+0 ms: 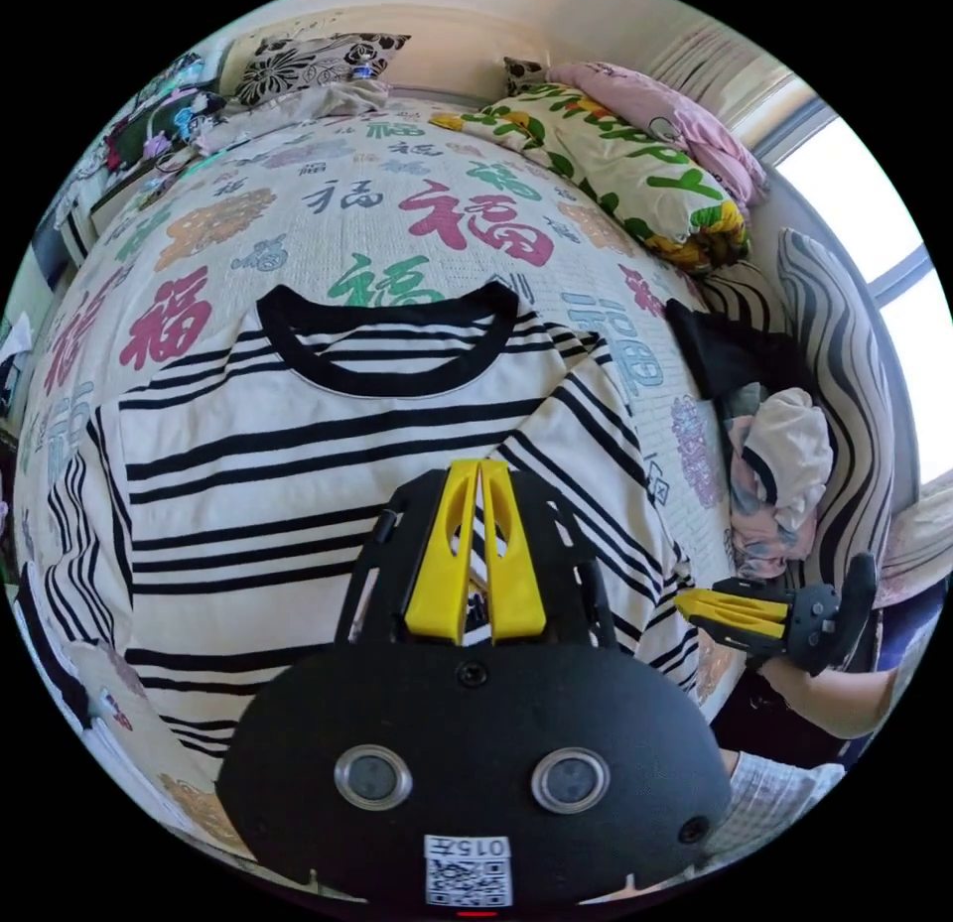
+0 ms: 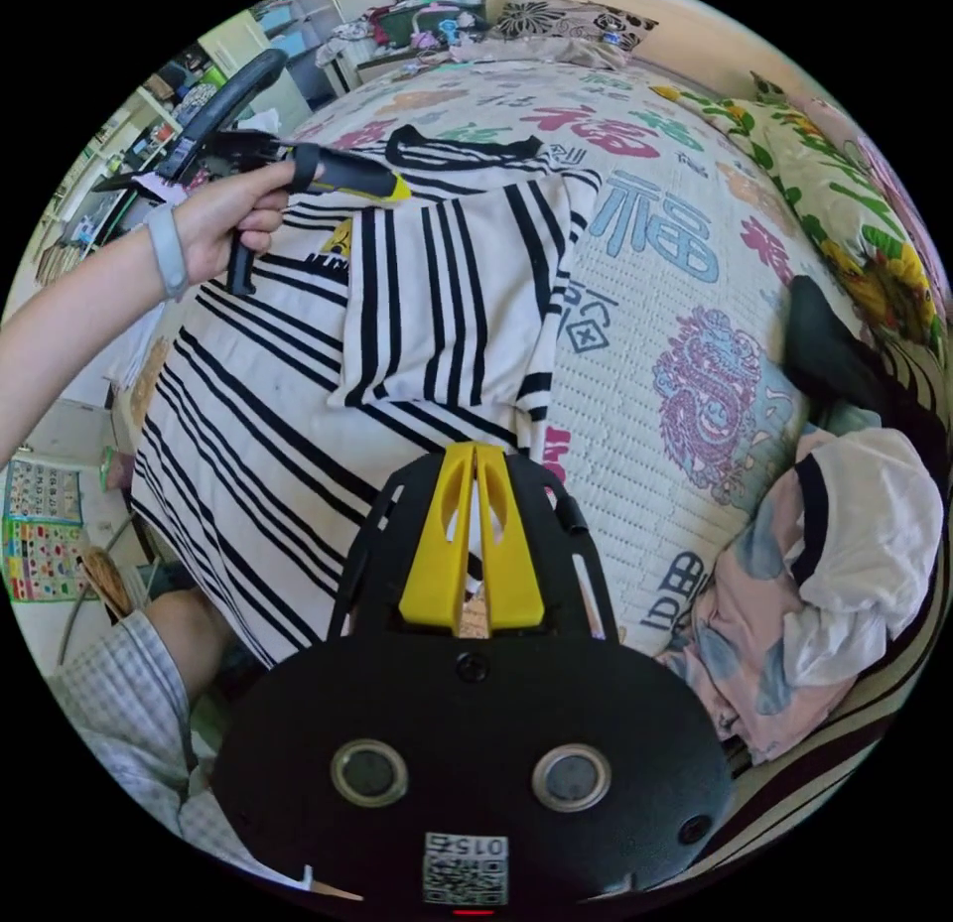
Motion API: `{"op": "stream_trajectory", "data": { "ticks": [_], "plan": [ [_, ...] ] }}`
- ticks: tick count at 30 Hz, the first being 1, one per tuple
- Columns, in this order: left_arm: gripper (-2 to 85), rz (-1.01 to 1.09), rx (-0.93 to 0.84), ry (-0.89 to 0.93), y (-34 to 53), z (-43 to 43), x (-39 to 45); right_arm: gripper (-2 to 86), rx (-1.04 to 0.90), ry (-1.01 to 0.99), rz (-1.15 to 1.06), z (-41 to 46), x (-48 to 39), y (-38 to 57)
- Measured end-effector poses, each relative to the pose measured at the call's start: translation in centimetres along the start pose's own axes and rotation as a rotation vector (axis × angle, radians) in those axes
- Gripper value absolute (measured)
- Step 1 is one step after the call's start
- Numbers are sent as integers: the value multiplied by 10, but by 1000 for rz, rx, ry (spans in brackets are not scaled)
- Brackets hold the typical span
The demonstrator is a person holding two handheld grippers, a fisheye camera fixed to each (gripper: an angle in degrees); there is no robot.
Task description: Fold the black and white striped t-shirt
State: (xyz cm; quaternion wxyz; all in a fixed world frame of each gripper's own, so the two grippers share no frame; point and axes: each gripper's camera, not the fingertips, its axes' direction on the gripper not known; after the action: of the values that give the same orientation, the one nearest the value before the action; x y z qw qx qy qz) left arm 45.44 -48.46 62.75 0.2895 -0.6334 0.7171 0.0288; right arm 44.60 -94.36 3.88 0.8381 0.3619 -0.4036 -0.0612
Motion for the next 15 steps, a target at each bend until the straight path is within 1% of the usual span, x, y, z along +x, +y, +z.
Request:
{"op": "stream_trajectory", "data": {
  "ticks": [2,4,5,7,8,9,10,12,15],
  "plan": [
    [-8,-16,37,117,21,-15,-6,-7,62,-43,-4,1,4,-6],
    [-8,-26,24,157,37,-17,-10,-4,104,-101,-46,10,0,-19],
    [-8,-27,11,127,47,-16,-14,-2,112,-124,-77,23,-5,-29],
    [-8,-63,-4,80,56,-12,-27,0,86,-139,-111,51,-14,-40],
    [-9,-96,-9,76,60,-10,-39,3,34,-174,-99,75,-17,-45],
    [-9,-108,-10,80,62,-9,-46,11,-35,-252,-68,98,-18,-48],
    [-9,-127,1,97,66,-9,-57,15,-50,-277,-48,108,-18,-48],
    [-9,-152,13,121,73,-11,-70,1,-9,-203,-35,126,-21,-45],
    [-8,-172,22,126,91,-21,-85,-6,-50,-176,-35,144,-17,-50]
  ]
}}
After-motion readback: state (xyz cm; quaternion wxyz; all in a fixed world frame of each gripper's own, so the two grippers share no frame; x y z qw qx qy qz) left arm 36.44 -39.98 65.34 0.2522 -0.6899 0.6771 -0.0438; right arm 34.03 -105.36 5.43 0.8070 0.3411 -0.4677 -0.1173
